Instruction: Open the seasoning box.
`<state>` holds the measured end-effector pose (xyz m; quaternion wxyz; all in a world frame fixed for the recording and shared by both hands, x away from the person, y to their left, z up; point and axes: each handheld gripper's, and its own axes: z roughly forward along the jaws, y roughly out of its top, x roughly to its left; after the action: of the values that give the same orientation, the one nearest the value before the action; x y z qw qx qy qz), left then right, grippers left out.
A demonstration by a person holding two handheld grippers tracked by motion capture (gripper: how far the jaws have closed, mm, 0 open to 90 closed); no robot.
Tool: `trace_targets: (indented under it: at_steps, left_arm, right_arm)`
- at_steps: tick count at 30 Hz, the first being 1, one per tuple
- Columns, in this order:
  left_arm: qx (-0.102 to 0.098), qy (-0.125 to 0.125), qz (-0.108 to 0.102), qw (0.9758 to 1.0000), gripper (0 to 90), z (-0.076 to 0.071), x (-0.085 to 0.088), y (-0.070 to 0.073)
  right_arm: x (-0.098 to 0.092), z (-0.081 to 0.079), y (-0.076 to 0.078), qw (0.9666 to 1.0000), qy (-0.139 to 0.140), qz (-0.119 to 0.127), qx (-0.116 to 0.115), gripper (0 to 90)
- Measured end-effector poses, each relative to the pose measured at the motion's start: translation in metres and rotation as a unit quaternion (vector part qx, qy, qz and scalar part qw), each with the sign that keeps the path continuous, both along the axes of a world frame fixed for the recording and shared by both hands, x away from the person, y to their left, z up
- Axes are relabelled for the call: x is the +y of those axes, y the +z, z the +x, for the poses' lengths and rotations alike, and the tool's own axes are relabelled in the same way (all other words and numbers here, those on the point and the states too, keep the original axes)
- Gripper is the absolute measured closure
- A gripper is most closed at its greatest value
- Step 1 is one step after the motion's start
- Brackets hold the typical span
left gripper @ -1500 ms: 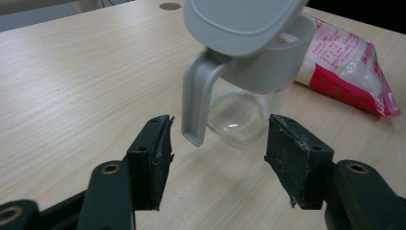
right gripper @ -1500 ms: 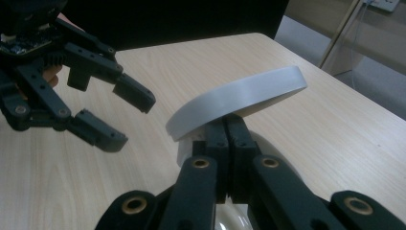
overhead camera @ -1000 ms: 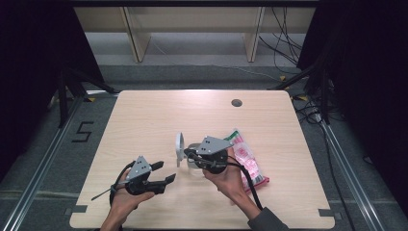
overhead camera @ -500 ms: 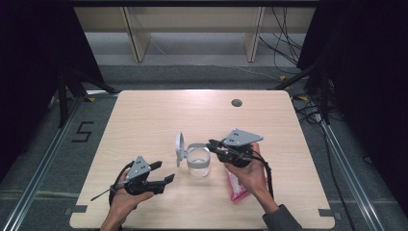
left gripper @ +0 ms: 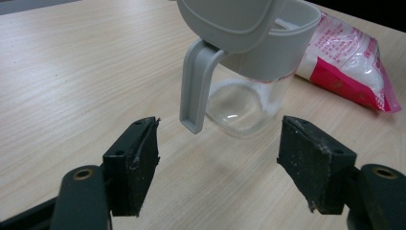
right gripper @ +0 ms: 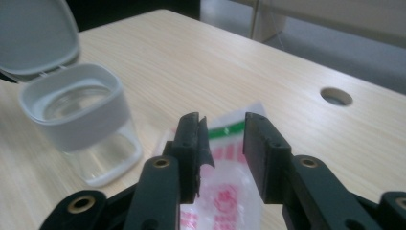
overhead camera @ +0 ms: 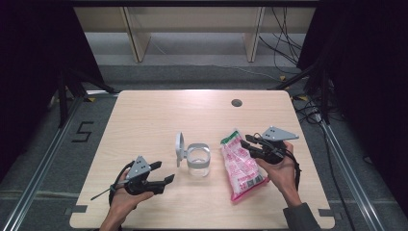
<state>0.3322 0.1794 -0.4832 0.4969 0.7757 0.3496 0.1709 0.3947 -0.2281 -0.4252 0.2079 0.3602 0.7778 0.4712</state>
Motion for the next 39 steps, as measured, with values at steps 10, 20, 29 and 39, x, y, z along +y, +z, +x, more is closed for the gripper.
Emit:
trace_targets:
  at_steps: [10, 20, 29, 39]
  left_arm:
    - [-0.004, -0.001, 0.004, 1.0, 28.9, -0.003, -0.004, 0.0]
    - [-0.004, -0.012, 0.018, 0.9998, 28.6, -0.009, -0.012, -0.002]
    - [0.0, -0.017, 0.023, 0.9996, 28.4, -0.013, -0.015, -0.006]
    - [0.002, -0.025, 0.025, 0.9994, 27.9, -0.019, -0.02, -0.012]
  right_arm:
    - [-0.013, 0.015, -0.022, 0.9991, -0.012, -0.019, 0.036, 59.9]
    - [-0.011, 0.026, -0.034, 0.9976, -0.011, -0.024, 0.064, 57.8]
    - [-0.003, 0.034, -0.046, 0.9942, 0.0, -0.026, 0.104, 58.4]
    - [-0.004, 0.035, -0.048, 0.9938, 0.026, -0.039, 0.101, 86.1]
